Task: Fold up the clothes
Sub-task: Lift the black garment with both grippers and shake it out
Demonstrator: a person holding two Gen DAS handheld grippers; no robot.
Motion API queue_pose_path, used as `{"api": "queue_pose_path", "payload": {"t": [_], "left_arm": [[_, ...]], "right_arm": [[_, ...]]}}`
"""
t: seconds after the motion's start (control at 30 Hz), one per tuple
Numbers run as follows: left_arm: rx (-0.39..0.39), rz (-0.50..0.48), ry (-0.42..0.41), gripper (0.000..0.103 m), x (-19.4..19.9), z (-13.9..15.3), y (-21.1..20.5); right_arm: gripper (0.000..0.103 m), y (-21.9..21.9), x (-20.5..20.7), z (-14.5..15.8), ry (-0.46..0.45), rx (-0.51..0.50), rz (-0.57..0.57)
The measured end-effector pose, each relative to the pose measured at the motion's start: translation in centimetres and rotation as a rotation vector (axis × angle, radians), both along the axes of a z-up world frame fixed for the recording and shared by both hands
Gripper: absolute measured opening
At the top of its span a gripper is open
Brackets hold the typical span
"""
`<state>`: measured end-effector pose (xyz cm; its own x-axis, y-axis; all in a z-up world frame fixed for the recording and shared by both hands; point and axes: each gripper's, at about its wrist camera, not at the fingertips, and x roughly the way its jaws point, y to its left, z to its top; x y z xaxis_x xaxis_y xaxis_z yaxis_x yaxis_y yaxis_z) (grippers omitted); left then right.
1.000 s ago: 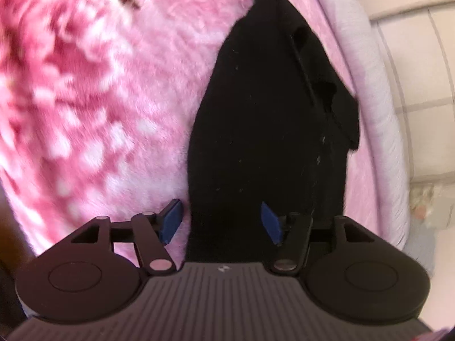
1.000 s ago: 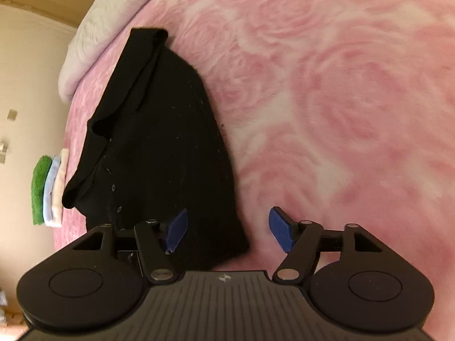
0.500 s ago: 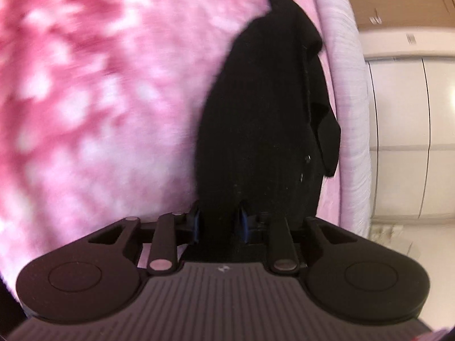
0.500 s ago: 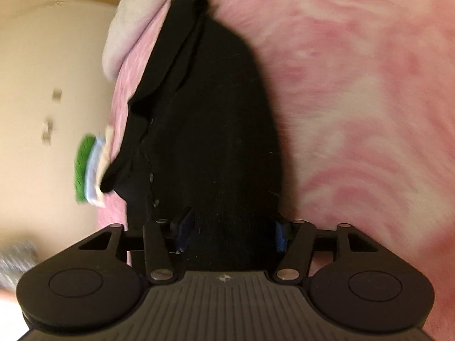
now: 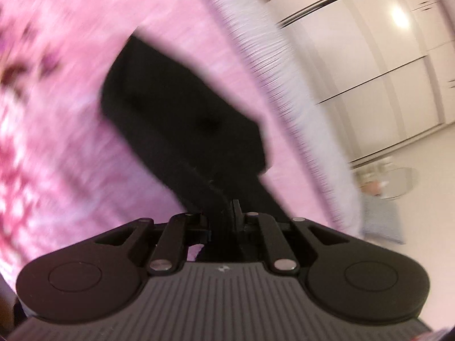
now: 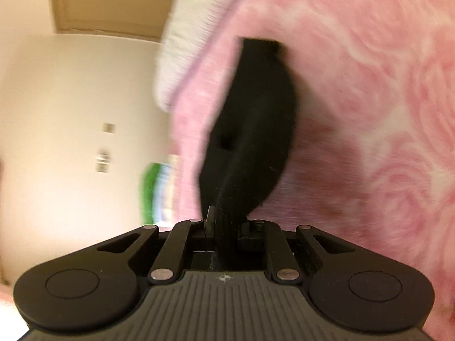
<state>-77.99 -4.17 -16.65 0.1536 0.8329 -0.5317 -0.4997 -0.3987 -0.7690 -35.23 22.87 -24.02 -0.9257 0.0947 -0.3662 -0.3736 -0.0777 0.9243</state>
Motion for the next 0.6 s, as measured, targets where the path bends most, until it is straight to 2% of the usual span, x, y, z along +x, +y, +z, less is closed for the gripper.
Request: {"api": "queue_pose_path", "payload": {"t": [0.1, 0.27, 0.37, 0.5, 0.6], "left_arm": [[0.122, -0.033, 0.016, 0.007, -0.4, 7.0, -0.5], [0.329, -0.131, 0.07, 0.007, 0.1, 19.0, 0.0], [0.451, -0.186, 0.067, 0.007, 0.4, 24.9, 0.2], [0.569, -0.262, 0.071, 0.007, 2.1, 30.9, 1.8], [0.604, -0.313, 0.083, 0.008, 2.4, 33.7, 3.9]], "right_arm": [[0.013, -1.0, 2.7, 7.2, 0.064, 0.068, -0.028], [0.014, -2.8, 6.0, 22.2, 0.121, 0.294, -0.03], [0.014, -4.2, 7.5, 30.4, 0.18, 0.425, -0.05], [0.014, -5.6, 8.6, 38.4, 0.241, 0.543, -0.108], [0.014, -5.3, 8.9, 41.7, 0.221, 0.59, -0.167]]}}
